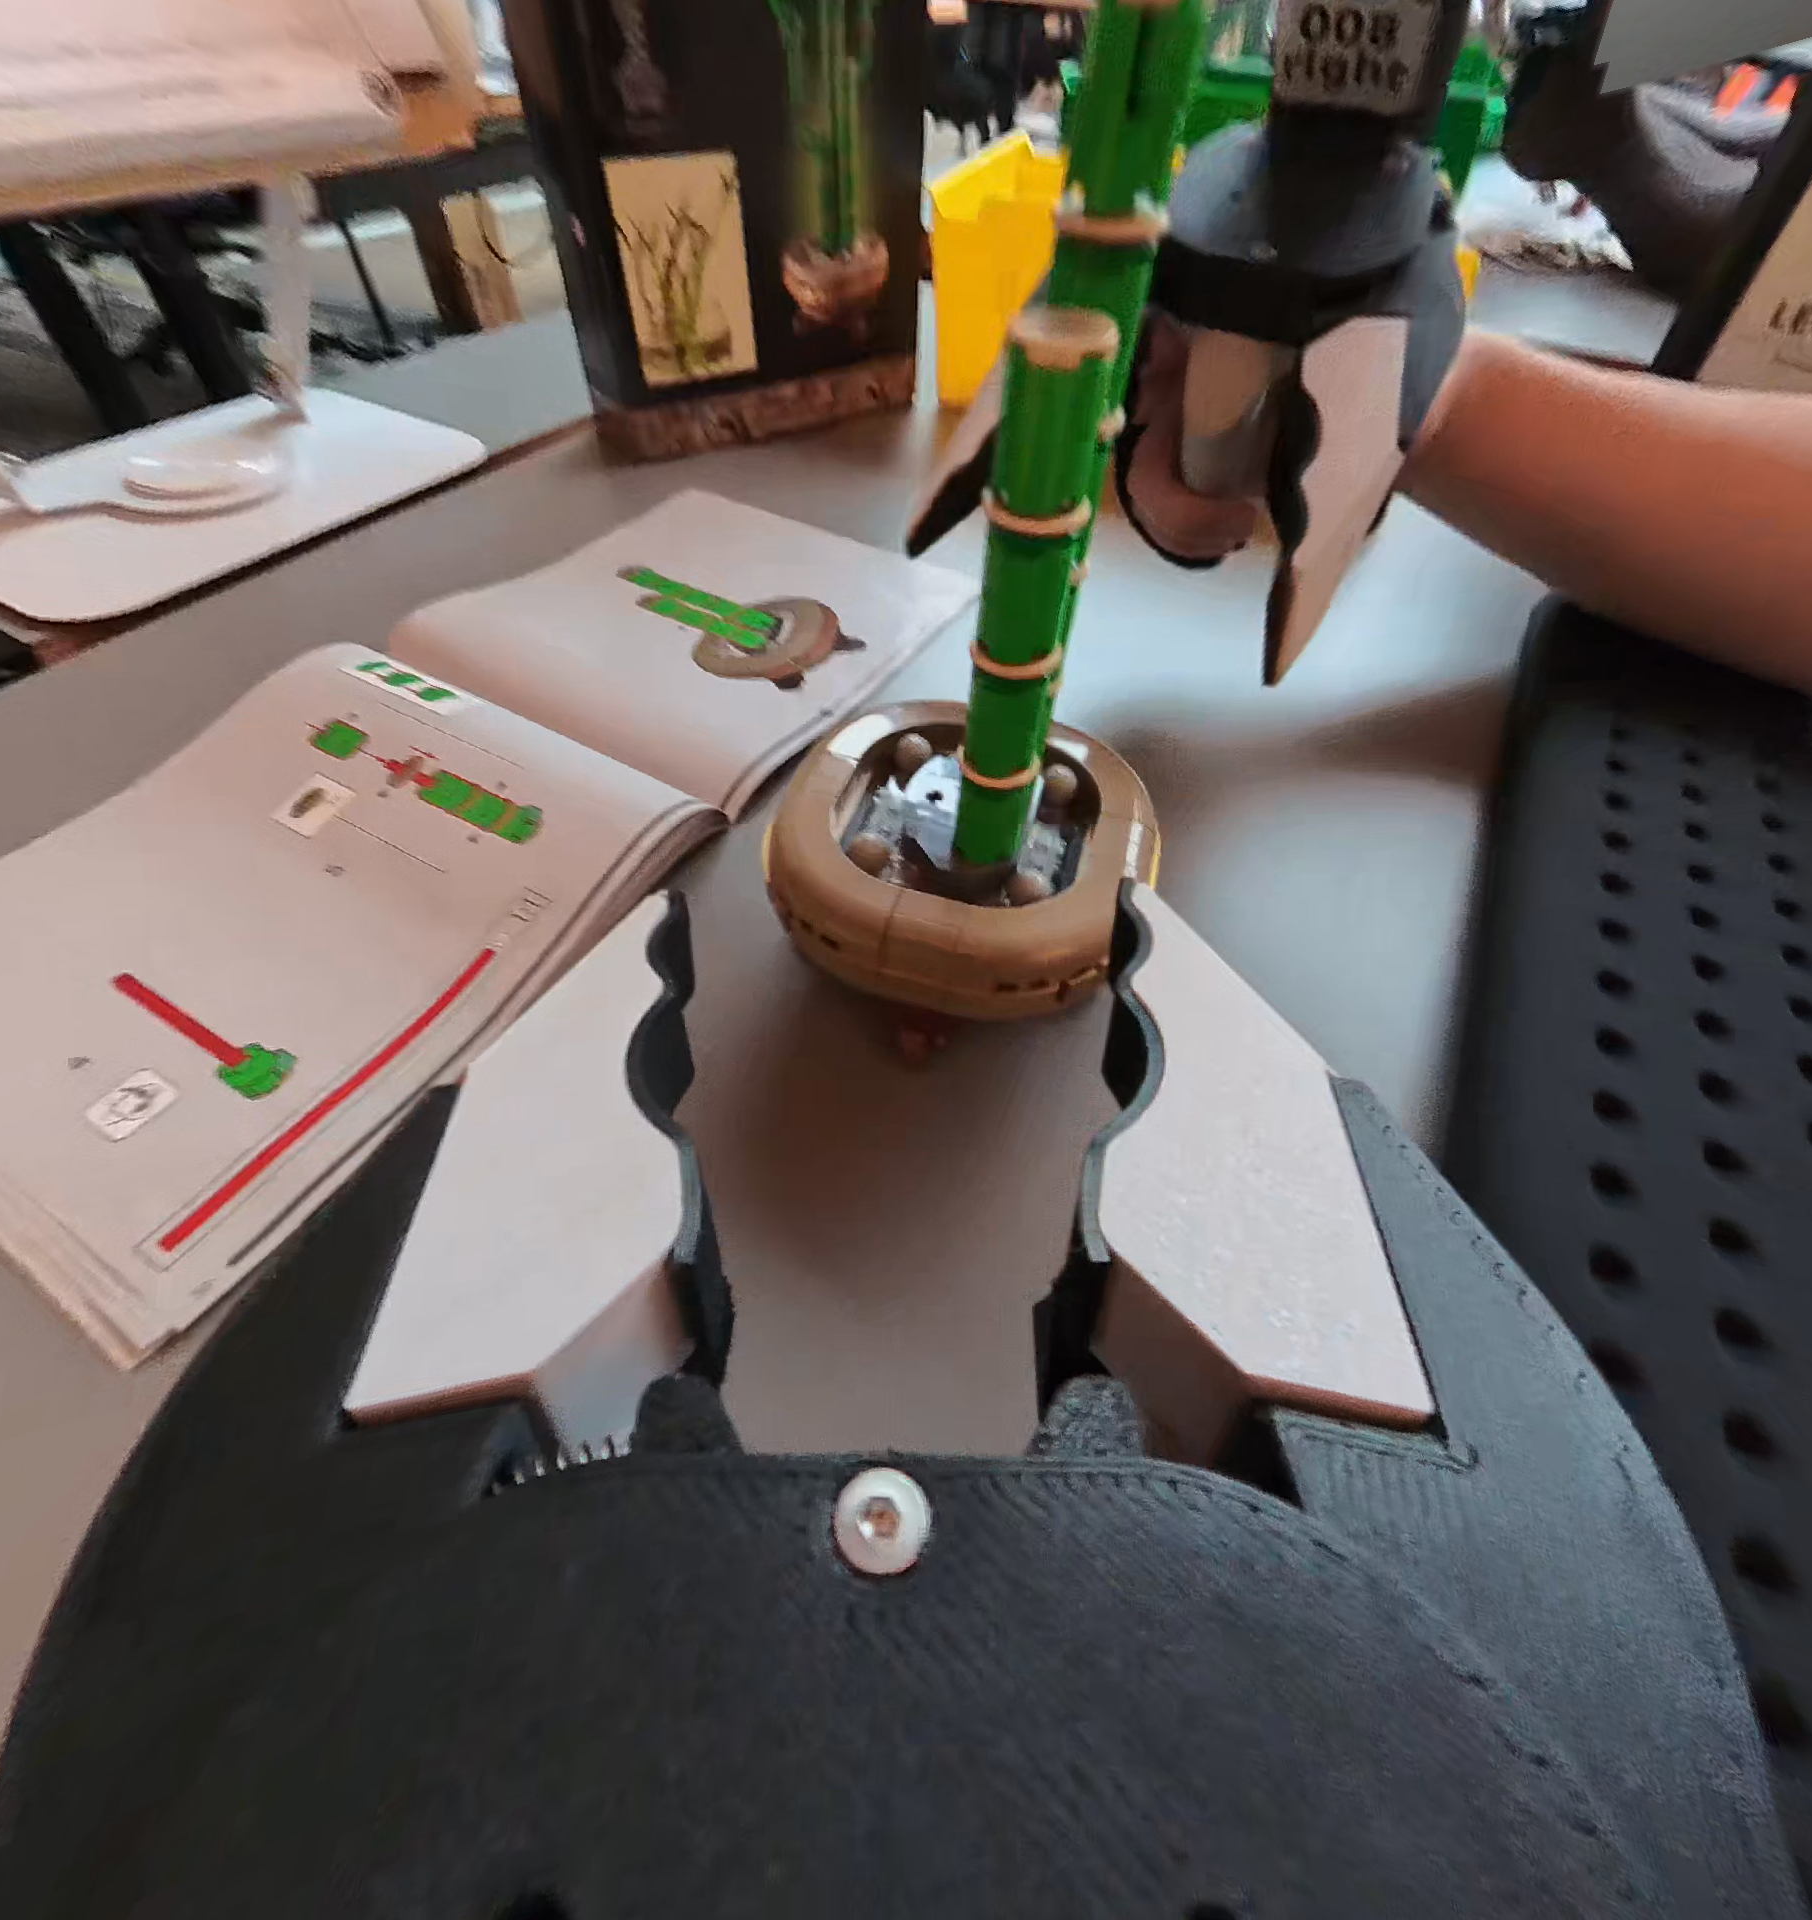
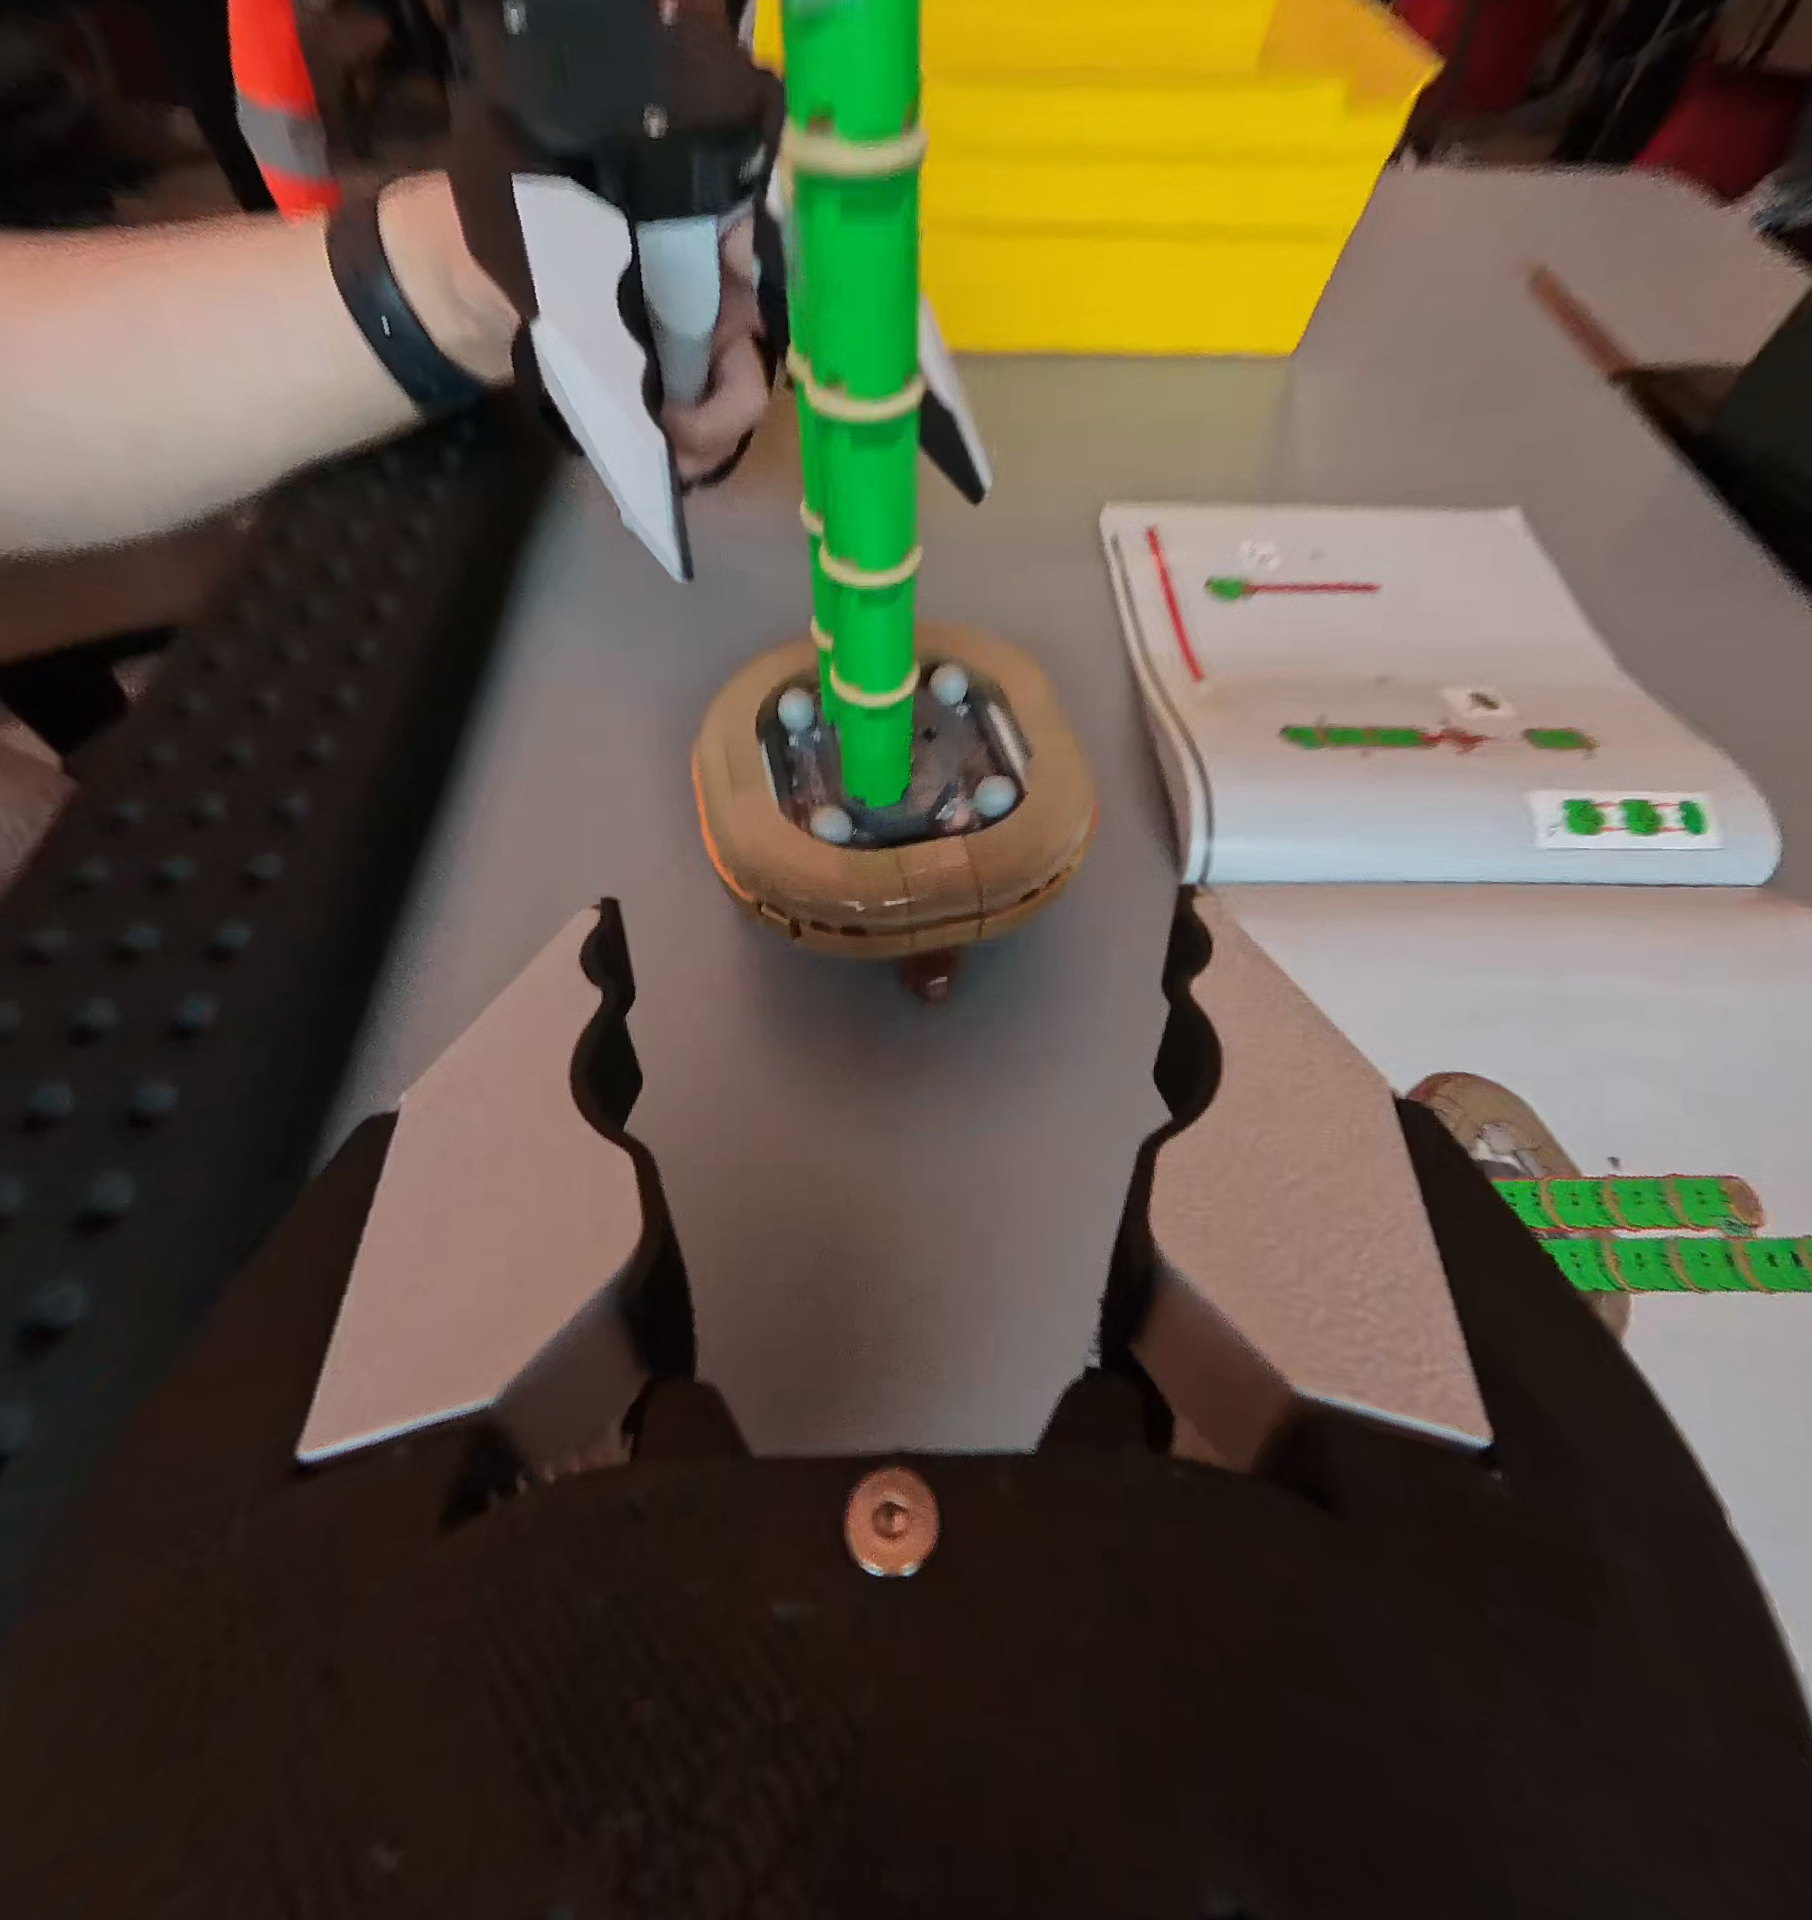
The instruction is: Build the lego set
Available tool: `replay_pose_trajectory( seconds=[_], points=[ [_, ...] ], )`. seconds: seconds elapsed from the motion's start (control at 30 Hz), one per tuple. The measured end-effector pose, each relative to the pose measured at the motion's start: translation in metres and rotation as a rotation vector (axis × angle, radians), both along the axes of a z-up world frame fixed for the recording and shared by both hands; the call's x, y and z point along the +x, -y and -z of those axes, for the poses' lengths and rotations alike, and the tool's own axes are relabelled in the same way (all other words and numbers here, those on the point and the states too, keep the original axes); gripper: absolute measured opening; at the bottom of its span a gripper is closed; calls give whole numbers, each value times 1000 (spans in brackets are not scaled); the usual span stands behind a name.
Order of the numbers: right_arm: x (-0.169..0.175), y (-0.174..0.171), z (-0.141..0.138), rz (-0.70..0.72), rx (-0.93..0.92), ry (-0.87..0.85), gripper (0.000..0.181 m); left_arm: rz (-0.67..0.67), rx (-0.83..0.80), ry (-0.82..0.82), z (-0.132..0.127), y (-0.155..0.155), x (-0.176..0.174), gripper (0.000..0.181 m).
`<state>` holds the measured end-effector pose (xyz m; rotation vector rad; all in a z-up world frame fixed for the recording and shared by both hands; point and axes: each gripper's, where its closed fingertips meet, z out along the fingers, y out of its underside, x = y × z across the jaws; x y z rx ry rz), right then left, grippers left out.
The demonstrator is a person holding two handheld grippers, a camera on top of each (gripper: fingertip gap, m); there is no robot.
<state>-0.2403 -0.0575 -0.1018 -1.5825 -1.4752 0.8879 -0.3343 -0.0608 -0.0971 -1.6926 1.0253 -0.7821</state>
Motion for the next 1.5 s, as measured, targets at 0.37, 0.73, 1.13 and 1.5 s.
replay_pose_trajectory(
  seconds=[0.37,0.73,1.13,1.5],
  points=[
    [-19,-3,36,-4,-51,134,71,70,-11,-142,27,4,21,72],
    [-76,-4,36,-80,-41,148,71,-31,-43,-148,27,7,-31,72],
    [-161,-14,37,-161,-51,134,70,-277,-47,-147,23,5,-112,71],
    [-155,-10,-84,-196,142,-171,44,-382,133,22,-32,8,-130,49]
  ],
)
